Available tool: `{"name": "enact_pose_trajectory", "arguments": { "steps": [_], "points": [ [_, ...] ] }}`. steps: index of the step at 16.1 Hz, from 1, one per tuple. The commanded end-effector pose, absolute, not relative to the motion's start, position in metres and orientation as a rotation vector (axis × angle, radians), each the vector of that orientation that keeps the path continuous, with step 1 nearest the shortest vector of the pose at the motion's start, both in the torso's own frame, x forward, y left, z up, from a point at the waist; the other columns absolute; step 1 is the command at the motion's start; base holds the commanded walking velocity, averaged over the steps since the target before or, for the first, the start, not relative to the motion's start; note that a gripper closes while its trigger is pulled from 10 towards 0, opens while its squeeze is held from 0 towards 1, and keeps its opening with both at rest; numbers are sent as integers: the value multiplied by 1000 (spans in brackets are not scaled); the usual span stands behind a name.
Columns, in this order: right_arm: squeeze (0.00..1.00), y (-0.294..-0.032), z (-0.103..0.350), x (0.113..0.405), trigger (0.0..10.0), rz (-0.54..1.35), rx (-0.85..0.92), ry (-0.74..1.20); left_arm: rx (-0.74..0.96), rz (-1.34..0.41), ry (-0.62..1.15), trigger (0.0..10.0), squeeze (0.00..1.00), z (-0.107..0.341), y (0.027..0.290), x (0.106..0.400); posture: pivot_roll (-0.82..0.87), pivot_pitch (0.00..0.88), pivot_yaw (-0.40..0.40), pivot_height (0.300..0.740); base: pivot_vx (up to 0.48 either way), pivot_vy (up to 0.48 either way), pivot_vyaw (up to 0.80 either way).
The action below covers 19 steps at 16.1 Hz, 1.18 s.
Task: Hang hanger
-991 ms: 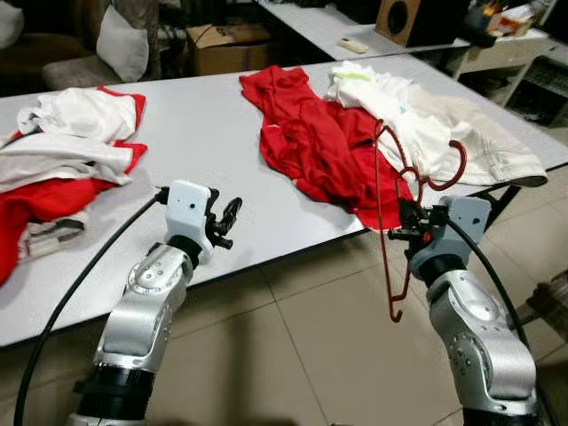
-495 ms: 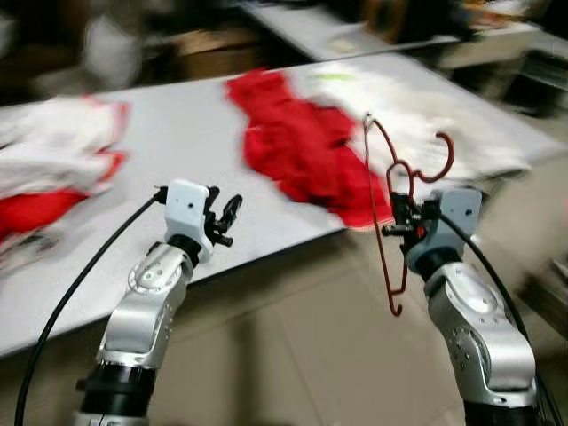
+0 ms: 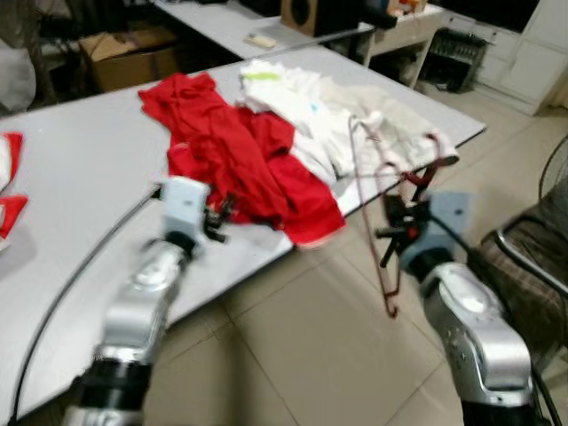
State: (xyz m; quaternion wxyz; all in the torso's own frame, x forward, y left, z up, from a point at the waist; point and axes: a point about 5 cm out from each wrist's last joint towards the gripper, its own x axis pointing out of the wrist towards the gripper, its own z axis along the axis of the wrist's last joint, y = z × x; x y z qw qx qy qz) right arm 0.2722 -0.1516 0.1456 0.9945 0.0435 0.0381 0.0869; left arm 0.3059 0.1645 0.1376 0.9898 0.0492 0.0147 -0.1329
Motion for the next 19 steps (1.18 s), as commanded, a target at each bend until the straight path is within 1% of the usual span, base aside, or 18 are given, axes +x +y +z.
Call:
{"name": "enact_pose_trajectory", "arguments": {
  "steps": [1, 3, 6, 8, 11, 13, 14, 16, 19],
  "points": [
    [0, -160, 147, 270, 10000, 160, 78, 72, 98, -279, 18, 10000, 39, 139, 156, 308, -69, 0, -24, 740, 341, 0, 0],
    [0, -159, 149, 270, 10000, 188, 27, 73, 106, -243, 13, 10000, 43, 139, 161, 310, -65, 0, -30, 740, 339, 0, 0],
    [0, -157, 149, 270, 10000, 201, 33, 66, 114, -243, 12, 10000, 39, 138, 161, 308, -59, 0, -36, 740, 341, 0, 800],
    [0, -159, 149, 270, 10000, 180, 70, 52, 117, -247, 14, 10000, 43, 137, 161, 307, -60, 0, -33, 740, 341, 0, 0],
    [0, -164, 148, 266, 10000, 183, 60, 51, 124, -260, 32, 10000, 27, 133, 162, 307, -67, 0, -27, 740, 319, 0, 0],
    [0, -171, 147, 263, 10000, 219, 23, 58, 175, -251, 68, 10000, 12, 127, 166, 309, -78, 0, -24, 740, 0, 0, 0],
    [0, -175, 148, 261, 10000, 246, -3, 59, 262, -250, 81, 10000, 8, 123, 170, 312, -84, 0, -21, 740, 0, 0, 0],
    [0, -182, 147, 258, 10000, 265, -37, 68, 334, -277, 122, 10000, 0, 119, 172, 323, -97, 0, -17, 740, 0, 0, 0],
    [0, -191, 145, 255, 10000, 248, -52, 85, 377, -278, 152, 10000, 0, 114, 176, 336, -106, 0, -28, 740, 0, 0, 0]
  ]
}}
